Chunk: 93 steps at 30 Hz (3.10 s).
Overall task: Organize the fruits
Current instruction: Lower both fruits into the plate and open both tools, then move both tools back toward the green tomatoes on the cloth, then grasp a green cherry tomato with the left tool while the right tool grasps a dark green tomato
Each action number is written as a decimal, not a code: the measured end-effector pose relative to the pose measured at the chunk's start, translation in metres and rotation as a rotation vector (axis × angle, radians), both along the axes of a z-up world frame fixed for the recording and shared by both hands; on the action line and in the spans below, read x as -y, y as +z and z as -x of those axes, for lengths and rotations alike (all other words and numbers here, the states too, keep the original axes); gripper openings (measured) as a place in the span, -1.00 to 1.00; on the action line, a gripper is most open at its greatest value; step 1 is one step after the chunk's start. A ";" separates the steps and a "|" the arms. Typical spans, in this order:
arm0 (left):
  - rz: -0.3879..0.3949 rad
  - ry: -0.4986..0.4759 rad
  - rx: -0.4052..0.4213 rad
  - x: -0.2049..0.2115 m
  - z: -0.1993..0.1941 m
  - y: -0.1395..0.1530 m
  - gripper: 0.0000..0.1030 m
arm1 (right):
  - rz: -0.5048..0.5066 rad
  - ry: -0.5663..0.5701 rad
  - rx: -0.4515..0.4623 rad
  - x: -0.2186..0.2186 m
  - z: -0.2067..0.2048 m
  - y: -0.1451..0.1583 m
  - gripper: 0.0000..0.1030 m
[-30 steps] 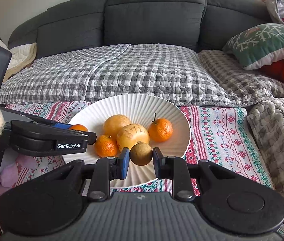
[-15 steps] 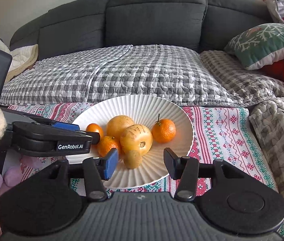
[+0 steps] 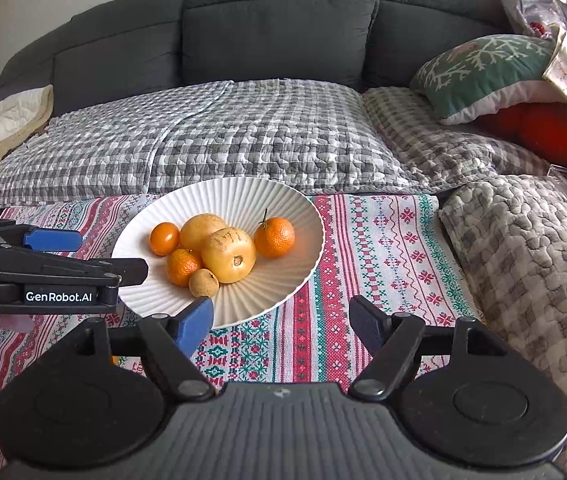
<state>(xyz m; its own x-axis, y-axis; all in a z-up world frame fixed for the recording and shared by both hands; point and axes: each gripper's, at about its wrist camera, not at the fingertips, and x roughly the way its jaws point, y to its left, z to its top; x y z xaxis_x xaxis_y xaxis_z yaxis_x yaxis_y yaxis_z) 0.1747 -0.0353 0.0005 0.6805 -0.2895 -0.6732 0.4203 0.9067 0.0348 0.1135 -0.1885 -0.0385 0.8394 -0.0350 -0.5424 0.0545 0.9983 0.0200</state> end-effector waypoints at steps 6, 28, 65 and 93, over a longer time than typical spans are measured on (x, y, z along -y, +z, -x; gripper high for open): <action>0.015 0.034 -0.013 -0.007 0.027 0.006 0.79 | 0.003 -0.006 0.023 -0.004 0.025 0.011 0.62; -0.072 0.116 -0.043 -0.040 0.104 0.002 0.98 | -0.023 -0.028 0.030 -0.007 0.088 -0.002 0.92; -0.150 -0.168 -0.155 -0.036 0.118 -0.058 0.26 | 0.243 0.493 -0.270 -0.072 0.096 -0.065 0.61; -0.158 -0.178 -0.164 -0.027 0.115 -0.057 -0.46 | 0.196 0.503 -0.239 -0.073 0.090 -0.061 -0.51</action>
